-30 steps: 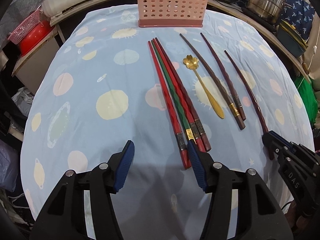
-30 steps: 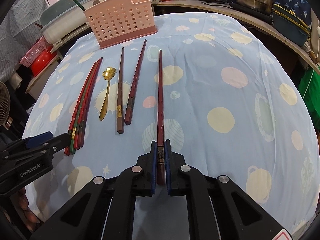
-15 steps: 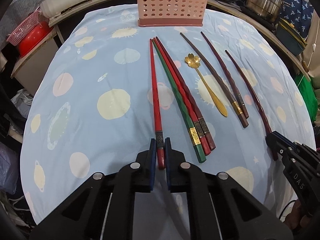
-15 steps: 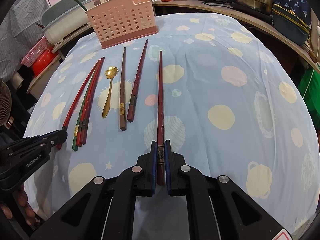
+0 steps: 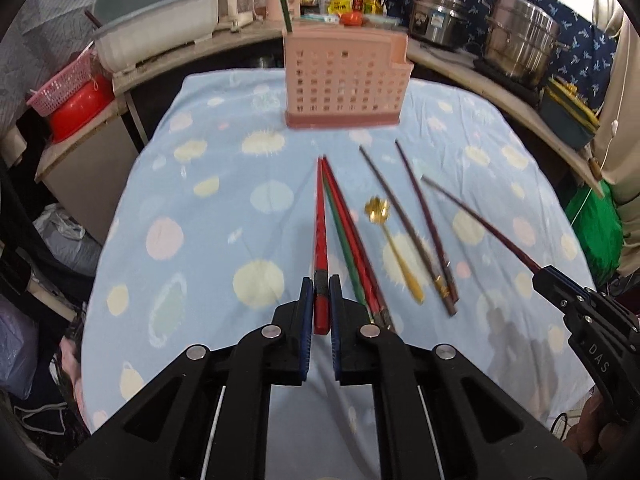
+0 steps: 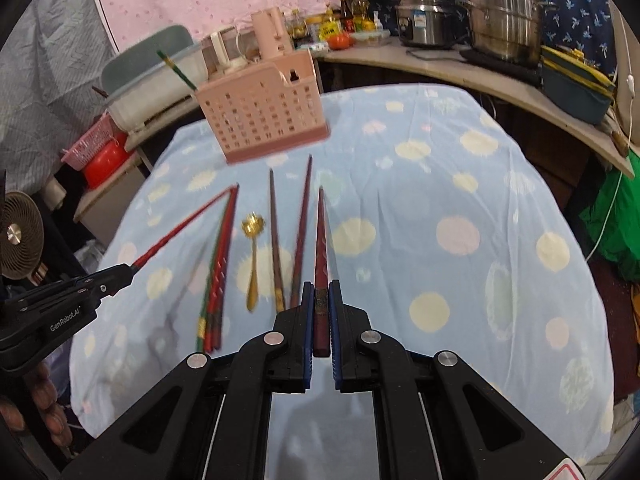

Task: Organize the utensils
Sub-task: 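Lift and carry both chopsticks over the pink caddy with both tools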

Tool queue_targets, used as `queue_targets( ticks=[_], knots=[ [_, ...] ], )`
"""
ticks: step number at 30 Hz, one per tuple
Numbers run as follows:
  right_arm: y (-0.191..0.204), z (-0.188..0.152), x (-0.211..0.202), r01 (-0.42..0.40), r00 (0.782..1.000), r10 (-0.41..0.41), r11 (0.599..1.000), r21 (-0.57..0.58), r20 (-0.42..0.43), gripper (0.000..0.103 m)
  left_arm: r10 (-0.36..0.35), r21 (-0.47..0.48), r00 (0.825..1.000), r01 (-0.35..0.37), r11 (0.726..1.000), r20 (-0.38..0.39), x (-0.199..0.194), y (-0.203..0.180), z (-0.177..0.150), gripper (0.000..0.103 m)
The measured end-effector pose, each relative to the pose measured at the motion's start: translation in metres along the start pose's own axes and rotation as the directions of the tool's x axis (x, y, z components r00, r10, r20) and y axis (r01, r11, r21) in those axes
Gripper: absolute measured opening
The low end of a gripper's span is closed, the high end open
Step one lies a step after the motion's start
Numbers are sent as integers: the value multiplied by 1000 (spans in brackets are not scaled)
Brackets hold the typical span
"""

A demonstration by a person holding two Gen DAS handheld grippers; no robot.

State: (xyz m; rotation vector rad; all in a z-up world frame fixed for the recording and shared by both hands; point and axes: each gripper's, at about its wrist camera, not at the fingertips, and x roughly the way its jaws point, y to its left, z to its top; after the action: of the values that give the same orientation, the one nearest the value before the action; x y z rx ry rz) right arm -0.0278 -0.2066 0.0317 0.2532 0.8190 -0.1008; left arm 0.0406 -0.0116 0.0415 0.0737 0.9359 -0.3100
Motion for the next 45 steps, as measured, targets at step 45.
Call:
queue_targets(
  ticks=[45],
  knots=[
    [33,269,-17,-51,889,37,999,19,457,7,-19,34,852,2,999,523,-97,-14,280,7]
  ],
)
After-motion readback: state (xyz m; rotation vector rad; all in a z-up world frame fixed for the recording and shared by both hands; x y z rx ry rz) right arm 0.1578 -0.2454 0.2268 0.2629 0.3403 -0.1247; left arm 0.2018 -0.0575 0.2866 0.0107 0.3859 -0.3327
